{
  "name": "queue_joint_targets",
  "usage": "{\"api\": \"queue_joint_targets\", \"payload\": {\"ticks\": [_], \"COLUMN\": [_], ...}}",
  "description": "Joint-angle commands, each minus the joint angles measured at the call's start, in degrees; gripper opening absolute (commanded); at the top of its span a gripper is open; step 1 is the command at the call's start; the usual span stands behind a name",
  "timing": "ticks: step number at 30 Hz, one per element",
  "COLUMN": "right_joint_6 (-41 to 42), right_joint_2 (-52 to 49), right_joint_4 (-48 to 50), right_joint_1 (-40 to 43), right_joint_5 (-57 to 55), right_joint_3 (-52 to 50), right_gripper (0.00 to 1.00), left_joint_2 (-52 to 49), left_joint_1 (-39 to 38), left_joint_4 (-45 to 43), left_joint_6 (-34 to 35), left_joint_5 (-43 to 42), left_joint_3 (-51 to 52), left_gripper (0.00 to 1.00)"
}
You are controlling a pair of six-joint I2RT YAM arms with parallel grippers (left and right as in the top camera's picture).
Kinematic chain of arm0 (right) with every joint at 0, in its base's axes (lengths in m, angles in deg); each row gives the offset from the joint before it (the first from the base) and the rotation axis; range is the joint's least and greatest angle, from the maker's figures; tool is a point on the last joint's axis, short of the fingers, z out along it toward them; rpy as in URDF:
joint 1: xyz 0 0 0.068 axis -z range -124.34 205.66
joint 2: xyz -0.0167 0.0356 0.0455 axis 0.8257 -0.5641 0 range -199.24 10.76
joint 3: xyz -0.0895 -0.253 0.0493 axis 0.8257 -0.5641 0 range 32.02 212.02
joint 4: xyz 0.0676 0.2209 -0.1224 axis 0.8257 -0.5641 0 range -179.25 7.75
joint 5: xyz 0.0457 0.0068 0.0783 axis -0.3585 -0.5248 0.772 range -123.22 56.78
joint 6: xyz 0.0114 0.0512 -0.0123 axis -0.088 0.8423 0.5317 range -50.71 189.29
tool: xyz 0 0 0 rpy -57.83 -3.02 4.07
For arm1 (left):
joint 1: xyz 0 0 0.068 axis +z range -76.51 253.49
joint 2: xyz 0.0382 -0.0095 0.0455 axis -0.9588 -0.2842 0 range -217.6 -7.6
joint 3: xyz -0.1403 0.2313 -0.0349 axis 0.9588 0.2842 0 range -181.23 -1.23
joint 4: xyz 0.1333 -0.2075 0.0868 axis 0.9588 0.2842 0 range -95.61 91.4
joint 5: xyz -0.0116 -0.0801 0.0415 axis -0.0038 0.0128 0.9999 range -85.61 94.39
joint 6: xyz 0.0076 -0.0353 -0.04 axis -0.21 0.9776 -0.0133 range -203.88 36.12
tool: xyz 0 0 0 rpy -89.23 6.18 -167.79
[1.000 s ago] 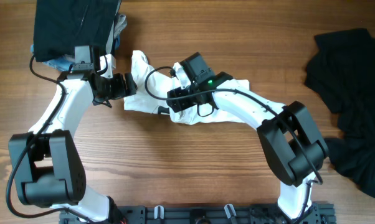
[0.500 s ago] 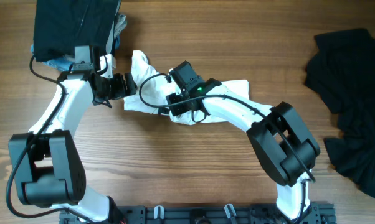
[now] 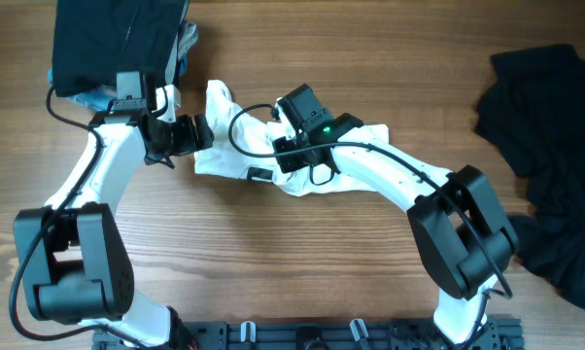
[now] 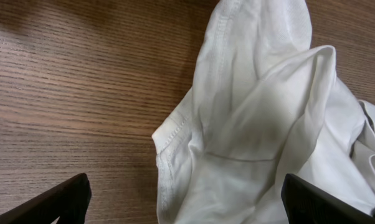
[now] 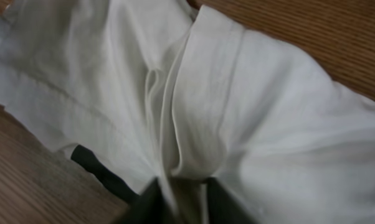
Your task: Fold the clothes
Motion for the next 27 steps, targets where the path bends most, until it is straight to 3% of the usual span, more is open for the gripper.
{"api": "queue_joint_targets", "payload": {"ticks": [1, 5, 7, 11, 14, 18, 24, 27], "right_joint_6": [-1.42, -1.49, -3.1, -4.09, -3.85, -3.87, -3.82, -3.82], "right_joint_2": [1.05, 1.05, 1.11, 1.14, 1.11, 1.11, 1.11, 1.11], "right_joint_4": [-0.31, -0.28, -0.11, -0.07, -0.07, -0.04, -0.07, -0.07], "right_joint_1": [0.02, 0.15, 0.63, 1.01, 1.01, 1.01, 1.01, 1.01], "right_joint_5": [2.75, 1.05, 0.79, 2.25, 2.99, 2.97, 2.97, 2.95], "right_joint_3": [-0.15, -0.15, -0.13, -0.13, -0.13, -0.13, -0.13, -0.13], "right_gripper": [0.04, 0.04, 0.21, 0.27, 0.17, 0.17, 0.18, 0.18], "left_joint_2": [-0.66, -0.66, -0.66, -0.74, -1.68, -5.22, -9.7, -11.61], "left_joint_1": [0.22, 0.2, 0.2, -0.26, -2.54, -5.97, -7.58, -7.56], "left_joint_4": [0.02, 0.15, 0.22, -0.33, -1.97, -5.09, -6.29, -5.7], "left_joint_6": [-0.5, -0.48, -0.5, -0.5, -0.52, -0.5, -0.55, -0.48], "left_joint_5": [-0.92, -0.96, -3.1, -11.47, -11.45, -13.81, -16.74, -11.34], "left_joint_3": [0.48, 0.48, 0.48, 0.48, 0.5, 0.5, 0.59, 0.59], "left_gripper": [0.97, 0.97, 0.96, 0.77, 0.44, 0.04, 0.04, 0.04]}}
